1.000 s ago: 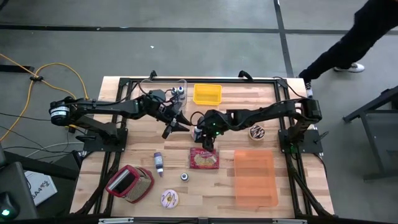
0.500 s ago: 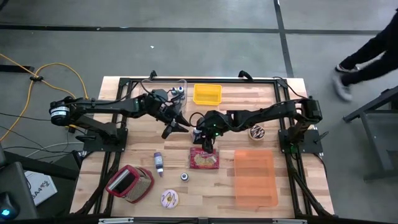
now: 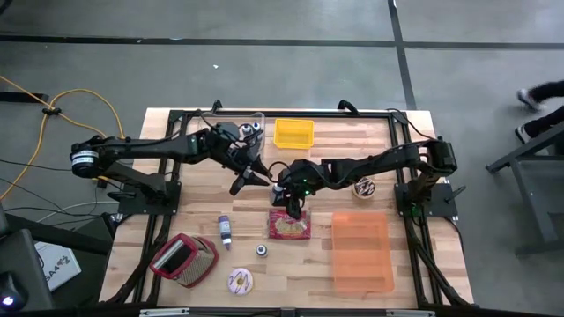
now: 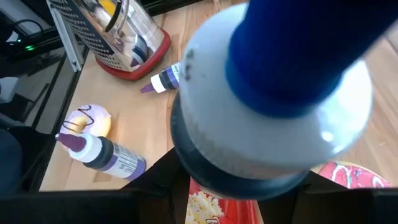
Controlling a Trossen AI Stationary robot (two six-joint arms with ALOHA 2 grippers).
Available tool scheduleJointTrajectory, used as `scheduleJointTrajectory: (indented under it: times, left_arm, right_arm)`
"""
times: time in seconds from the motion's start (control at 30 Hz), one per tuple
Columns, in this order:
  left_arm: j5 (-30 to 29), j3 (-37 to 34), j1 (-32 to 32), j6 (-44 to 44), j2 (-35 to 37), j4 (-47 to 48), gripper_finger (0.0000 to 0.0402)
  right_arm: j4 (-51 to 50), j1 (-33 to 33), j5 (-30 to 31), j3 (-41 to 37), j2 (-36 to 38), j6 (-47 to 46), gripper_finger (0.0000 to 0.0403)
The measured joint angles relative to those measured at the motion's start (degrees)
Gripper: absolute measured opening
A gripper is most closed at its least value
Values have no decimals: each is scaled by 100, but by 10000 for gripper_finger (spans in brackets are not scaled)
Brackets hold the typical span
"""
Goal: Pick & Place Food Item
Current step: Put the blue food coloring bottle into the transparent bin
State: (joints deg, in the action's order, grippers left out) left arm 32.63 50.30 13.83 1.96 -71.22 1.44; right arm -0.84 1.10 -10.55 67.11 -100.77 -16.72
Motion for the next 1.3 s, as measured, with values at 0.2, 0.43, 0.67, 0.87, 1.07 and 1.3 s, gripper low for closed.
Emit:
scheduleJointTrajectory:
  times: [0.2,0.43,0.67,0.87,1.07,1.3]
  left_arm:
    - [-171,0,-122,4,-44,-64,142]
    - [-152,-7,-178,96,-172,-219,142]
    - [-5,-7,-175,148,-360,-507,142]
    - [69,-7,-178,151,-461,-669,142]
    - [299,-7,-171,259,-459,-891,142]
    - [284,-7,-173,258,-459,-952,142]
  right_arm:
    - [107,11,-2,0,4,10,133]
    - [226,11,5,-2,7,49,133]
    - [254,9,5,-4,7,106,133]
    - [269,9,10,-7,7,156,133]
    - [311,9,9,-7,9,170,133]
    - [332,9,11,-7,9,198,133]
